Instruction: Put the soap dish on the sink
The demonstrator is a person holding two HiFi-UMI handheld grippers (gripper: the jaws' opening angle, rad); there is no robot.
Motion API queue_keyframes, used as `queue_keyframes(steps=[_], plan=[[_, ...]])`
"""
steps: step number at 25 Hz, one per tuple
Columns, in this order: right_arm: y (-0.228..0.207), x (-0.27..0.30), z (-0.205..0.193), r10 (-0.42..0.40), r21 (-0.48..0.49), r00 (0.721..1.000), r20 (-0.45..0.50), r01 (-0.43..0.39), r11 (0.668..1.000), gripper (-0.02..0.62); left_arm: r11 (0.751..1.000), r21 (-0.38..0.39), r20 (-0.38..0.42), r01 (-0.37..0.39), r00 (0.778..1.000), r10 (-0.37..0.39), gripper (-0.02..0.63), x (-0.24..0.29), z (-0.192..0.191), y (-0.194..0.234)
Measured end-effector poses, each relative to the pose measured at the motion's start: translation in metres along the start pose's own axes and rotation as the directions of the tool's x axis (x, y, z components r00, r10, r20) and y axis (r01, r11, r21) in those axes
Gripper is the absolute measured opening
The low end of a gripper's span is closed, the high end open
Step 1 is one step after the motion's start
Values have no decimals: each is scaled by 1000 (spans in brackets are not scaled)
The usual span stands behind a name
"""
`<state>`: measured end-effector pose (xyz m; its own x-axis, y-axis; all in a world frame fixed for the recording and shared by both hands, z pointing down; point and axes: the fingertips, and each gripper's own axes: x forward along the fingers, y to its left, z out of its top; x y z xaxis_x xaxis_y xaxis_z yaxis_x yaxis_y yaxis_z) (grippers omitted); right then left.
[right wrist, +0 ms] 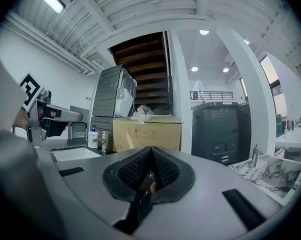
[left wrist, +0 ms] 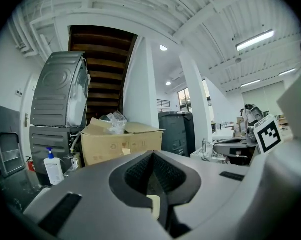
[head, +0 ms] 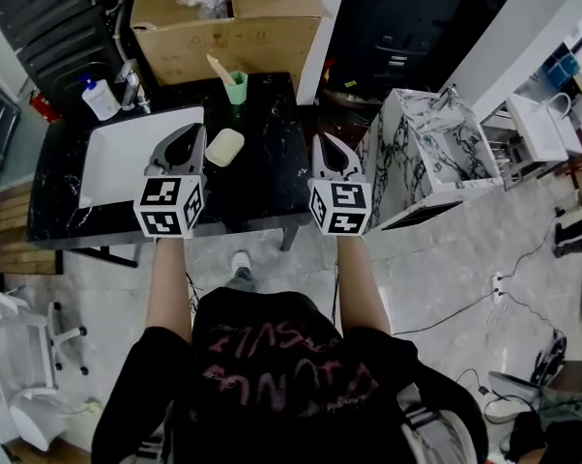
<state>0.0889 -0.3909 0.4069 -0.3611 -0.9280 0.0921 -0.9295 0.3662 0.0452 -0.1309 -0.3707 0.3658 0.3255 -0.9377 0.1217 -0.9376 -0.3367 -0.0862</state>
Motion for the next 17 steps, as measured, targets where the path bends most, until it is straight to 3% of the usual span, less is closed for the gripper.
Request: queue_keyframes(steps=[17], plan=[[2,-3,4,3,-9,1000,14,-3,1000,14,999,-23,7,-27,1000,27,15,-13,-5,6]])
